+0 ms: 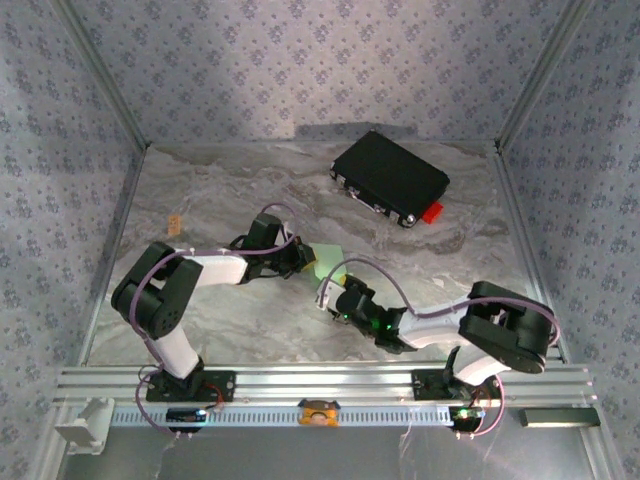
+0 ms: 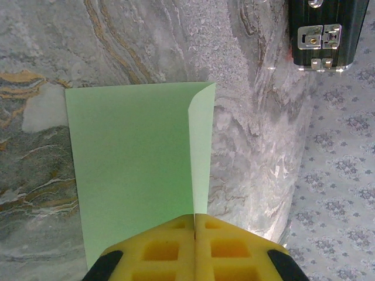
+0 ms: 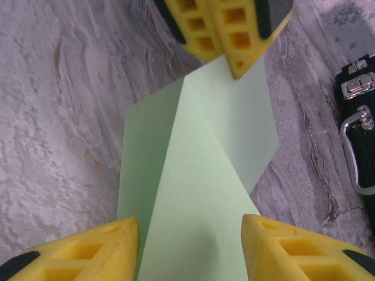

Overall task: Fold a paper plane with a square sheet of paper (pick it up from the middle)
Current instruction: Fourth fold the wing at the center of the table.

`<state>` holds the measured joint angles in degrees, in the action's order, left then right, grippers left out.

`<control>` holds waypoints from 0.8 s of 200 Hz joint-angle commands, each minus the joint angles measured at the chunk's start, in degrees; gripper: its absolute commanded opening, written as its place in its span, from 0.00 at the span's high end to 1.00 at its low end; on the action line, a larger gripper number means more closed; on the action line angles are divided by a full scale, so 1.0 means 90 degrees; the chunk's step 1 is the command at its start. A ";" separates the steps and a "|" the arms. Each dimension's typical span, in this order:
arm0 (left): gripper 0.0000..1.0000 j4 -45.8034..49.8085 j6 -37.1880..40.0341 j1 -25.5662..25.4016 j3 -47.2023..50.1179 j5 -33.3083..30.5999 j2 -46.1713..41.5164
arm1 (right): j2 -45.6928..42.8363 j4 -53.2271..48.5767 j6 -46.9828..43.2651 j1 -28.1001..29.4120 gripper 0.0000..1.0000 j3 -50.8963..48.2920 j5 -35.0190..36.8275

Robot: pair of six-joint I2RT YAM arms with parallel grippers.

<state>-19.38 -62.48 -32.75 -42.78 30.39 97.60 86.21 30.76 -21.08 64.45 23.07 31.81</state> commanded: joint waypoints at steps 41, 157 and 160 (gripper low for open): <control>0.94 0.0038 0.0023 -0.0023 -0.0118 0.0012 -0.0200 | 0.0091 0.0226 0.0047 0.0043 0.57 0.0047 0.0420; 0.93 0.0147 0.0028 -0.0023 -0.0131 -0.0052 -0.0200 | -0.0087 0.0020 0.0591 -0.0109 0.75 0.0015 0.0000; 0.93 0.0149 0.0028 -0.0023 -0.0129 -0.0063 -0.0200 | -0.0085 0.0019 0.0610 -0.0110 0.76 0.0016 -0.0008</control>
<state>-19.05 -62.48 -32.75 -42.83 30.17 97.21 86.56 31.68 -17.50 63.99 23.07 32.14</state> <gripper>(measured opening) 0.068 0.263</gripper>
